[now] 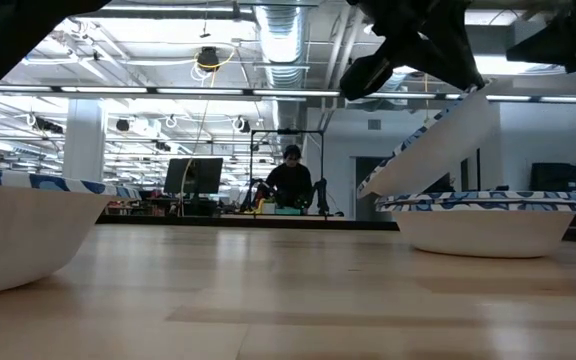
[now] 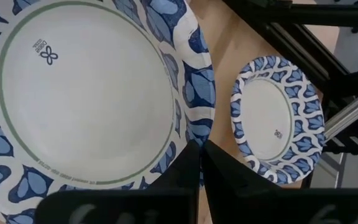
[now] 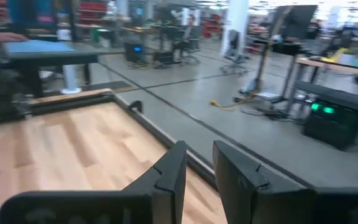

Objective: Nest bowls inside each other
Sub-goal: Stack the white bowl on top of the other white bowl

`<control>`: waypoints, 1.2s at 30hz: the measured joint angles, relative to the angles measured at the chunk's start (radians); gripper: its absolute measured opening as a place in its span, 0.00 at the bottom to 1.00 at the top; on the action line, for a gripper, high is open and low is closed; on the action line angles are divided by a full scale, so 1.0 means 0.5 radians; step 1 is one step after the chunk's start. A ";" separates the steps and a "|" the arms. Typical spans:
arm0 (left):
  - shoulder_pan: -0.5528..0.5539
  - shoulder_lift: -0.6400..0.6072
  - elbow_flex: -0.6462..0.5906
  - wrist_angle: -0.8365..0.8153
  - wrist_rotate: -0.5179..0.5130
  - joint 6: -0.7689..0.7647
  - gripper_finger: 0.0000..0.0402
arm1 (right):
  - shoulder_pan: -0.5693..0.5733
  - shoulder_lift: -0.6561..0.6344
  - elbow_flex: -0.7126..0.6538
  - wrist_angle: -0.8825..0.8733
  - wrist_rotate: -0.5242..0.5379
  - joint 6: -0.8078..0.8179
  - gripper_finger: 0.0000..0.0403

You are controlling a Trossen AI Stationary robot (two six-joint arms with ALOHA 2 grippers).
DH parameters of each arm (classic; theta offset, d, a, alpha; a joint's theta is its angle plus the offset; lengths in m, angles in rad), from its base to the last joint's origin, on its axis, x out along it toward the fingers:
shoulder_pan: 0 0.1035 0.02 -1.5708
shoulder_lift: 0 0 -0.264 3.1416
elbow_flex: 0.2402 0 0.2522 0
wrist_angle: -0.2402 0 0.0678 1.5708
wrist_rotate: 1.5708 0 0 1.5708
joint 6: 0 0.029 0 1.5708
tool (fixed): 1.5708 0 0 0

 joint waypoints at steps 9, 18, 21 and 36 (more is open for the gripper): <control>0.000 0.000 0.000 -0.036 0.049 0.014 0.00 | -0.312 0.005 0.080 0.178 -0.074 -0.455 0.26; -0.001 0.063 -0.002 -0.007 0.113 -0.043 0.00 | -0.374 0.005 0.363 0.220 -0.083 -1.091 0.26; -0.001 0.142 -0.005 0.043 0.224 -0.071 0.00 | -0.349 0.002 0.391 0.217 -0.086 -1.166 0.26; 0.035 0.209 0.012 0.278 0.303 -0.080 0.00 | 0.062 -0.065 0.407 0.198 0.039 -1.328 0.26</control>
